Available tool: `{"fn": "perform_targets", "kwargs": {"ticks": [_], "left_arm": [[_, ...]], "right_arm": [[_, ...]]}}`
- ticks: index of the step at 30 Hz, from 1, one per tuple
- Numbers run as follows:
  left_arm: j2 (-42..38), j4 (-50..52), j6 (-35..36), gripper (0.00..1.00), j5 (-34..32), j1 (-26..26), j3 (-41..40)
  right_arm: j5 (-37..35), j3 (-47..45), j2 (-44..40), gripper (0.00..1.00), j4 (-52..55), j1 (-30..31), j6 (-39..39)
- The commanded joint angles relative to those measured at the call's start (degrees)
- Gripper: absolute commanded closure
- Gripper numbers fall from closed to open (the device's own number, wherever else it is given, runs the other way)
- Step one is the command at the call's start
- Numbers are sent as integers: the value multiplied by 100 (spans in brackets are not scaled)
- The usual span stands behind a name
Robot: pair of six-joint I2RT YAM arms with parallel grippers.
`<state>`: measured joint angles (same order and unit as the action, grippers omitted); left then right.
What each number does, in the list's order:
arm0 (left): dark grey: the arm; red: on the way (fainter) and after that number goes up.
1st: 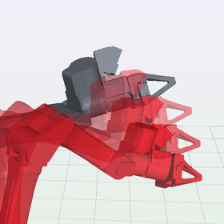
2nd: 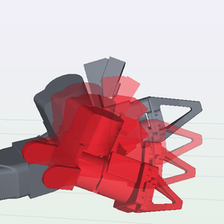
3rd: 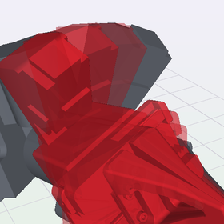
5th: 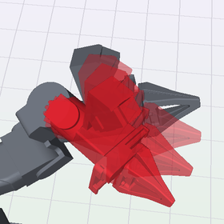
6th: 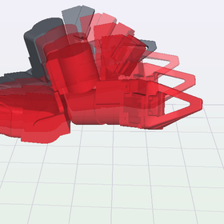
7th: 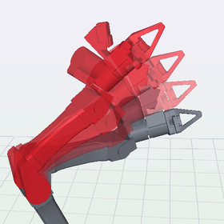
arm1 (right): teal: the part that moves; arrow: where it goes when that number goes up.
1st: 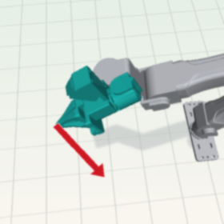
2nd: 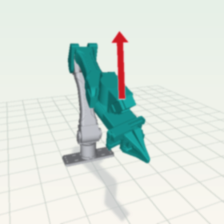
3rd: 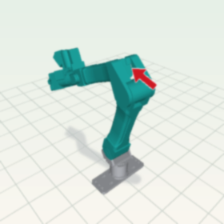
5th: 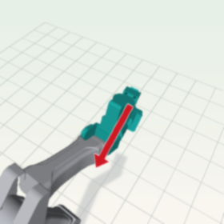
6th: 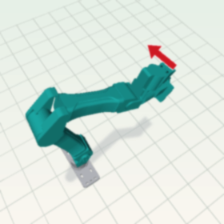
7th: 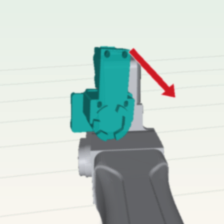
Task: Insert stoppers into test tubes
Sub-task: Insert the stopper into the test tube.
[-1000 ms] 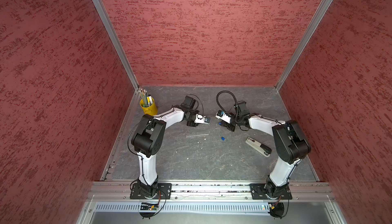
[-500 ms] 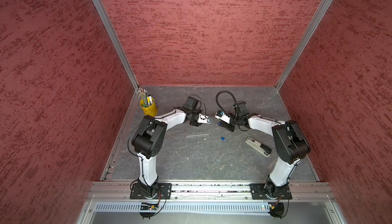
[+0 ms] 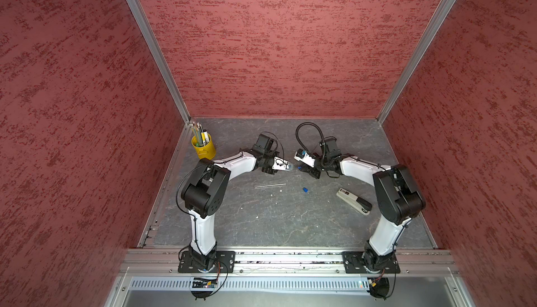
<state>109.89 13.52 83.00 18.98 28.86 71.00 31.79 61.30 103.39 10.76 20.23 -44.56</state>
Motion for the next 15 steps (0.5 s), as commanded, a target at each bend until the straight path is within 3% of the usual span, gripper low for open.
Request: {"fn": "perform_targets", "kwargs": {"ticks": [1,15], "left_arm": [[-110,-178,32,82,9,45,-71],[-87,-334,18,81,10,94,-35]], "right_arm": [[208,179,94,81,92,43,23],[197,172,112,81,101,40,41]]}}
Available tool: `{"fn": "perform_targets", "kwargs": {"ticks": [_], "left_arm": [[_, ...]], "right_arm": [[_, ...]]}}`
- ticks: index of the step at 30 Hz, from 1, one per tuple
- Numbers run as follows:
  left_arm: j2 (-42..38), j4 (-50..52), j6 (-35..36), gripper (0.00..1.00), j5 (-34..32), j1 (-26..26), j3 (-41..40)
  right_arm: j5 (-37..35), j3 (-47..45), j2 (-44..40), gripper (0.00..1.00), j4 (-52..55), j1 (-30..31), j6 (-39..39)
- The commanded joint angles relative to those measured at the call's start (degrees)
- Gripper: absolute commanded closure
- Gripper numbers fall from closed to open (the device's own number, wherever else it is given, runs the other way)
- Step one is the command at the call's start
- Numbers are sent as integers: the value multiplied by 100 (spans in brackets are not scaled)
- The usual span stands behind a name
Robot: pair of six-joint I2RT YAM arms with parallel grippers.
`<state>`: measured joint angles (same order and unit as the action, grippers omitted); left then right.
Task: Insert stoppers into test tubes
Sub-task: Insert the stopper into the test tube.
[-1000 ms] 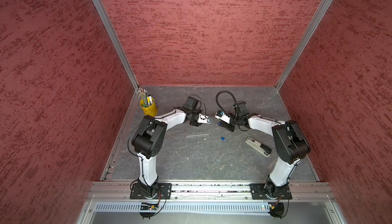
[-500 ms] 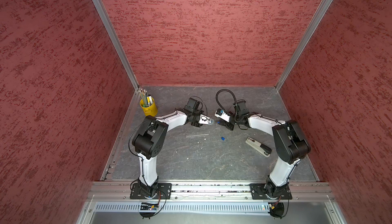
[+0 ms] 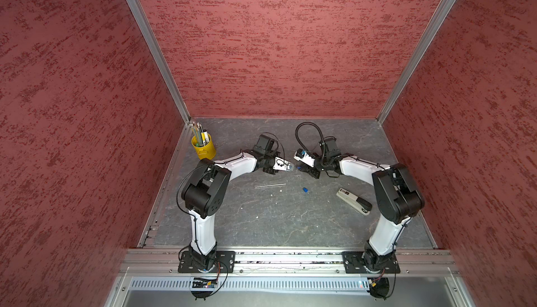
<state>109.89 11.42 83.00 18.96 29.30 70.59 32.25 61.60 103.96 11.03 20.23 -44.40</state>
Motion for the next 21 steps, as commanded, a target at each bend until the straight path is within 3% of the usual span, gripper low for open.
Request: {"fn": "perform_targets", "kwargs": {"ticks": [1,21], "left_arm": [[-81,-138,21,81,7,57,5],[-26,-192,21,80,-12,94,32]], "right_arm": [[150,150,61,81,75,34,27],[138,168,76,81,74,42,40]]}}
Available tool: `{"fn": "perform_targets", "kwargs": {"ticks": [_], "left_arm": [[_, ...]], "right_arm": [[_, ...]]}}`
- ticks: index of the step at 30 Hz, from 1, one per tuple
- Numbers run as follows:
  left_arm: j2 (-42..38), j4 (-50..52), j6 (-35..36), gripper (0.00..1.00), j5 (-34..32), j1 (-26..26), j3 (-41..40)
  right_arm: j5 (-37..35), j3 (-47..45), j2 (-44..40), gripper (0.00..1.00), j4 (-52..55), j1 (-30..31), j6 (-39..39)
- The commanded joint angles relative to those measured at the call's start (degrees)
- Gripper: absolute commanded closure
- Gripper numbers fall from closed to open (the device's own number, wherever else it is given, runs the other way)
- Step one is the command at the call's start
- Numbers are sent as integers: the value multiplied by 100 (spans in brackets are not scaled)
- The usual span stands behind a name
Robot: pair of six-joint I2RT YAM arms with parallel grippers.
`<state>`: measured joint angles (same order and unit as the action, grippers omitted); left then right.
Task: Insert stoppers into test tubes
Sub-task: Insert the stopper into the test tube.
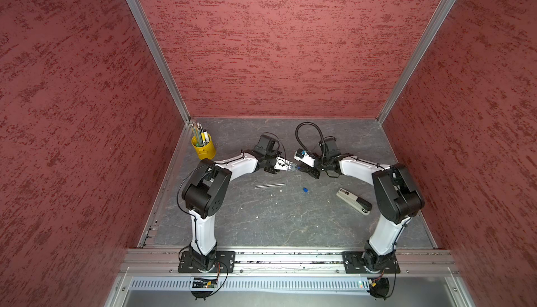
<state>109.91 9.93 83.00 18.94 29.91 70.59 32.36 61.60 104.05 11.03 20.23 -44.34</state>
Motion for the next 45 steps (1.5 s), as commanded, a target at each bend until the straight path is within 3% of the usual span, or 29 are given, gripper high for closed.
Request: {"fn": "perform_targets", "kwargs": {"ticks": [1,45], "left_arm": [[-23,-40,22,80,-13,32,34],[53,-140,16,80,-26,177,79]], "right_arm": [[130,168,71,81,70,41,30],[139,177,78,81,75,45,50]]}}
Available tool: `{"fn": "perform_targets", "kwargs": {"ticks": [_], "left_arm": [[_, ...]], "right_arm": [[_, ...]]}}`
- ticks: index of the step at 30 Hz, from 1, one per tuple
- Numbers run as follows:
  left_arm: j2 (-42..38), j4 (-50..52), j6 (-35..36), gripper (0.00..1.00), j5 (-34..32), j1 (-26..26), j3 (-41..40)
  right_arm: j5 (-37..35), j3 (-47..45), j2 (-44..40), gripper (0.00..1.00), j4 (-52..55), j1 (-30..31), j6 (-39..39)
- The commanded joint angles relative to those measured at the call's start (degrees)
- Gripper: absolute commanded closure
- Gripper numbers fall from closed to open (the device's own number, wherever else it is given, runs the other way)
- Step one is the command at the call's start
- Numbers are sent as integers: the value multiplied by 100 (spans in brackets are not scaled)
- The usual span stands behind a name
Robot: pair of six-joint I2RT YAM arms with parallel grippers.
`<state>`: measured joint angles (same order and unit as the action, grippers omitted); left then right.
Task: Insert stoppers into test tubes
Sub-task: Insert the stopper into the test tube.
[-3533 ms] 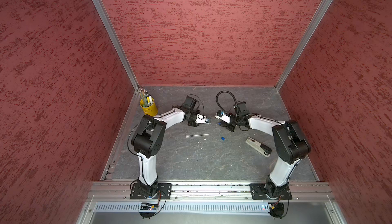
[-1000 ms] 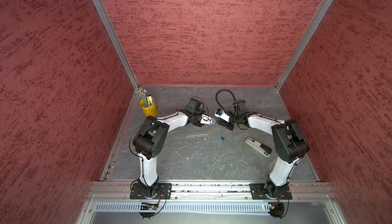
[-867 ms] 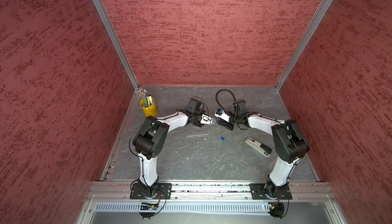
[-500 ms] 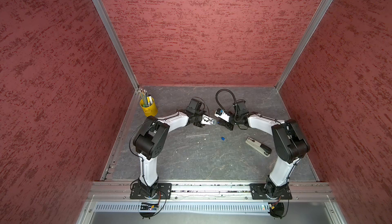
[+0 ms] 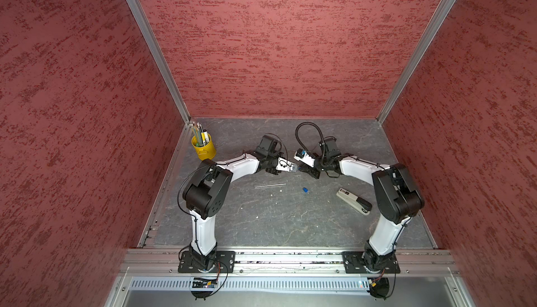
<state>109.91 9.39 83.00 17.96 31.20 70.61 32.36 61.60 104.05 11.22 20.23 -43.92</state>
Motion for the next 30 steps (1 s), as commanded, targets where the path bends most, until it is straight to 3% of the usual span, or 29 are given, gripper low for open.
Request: {"fn": "perform_targets", "kwargs": {"ticks": [1,30], "left_arm": [[55,-86,24,80,76,52,76],[101,-321,182,81,-64,156,102]], "right_arm": [[141,177,76,81,55,40,8],[156,263,145,81,162,51,-17]]}}
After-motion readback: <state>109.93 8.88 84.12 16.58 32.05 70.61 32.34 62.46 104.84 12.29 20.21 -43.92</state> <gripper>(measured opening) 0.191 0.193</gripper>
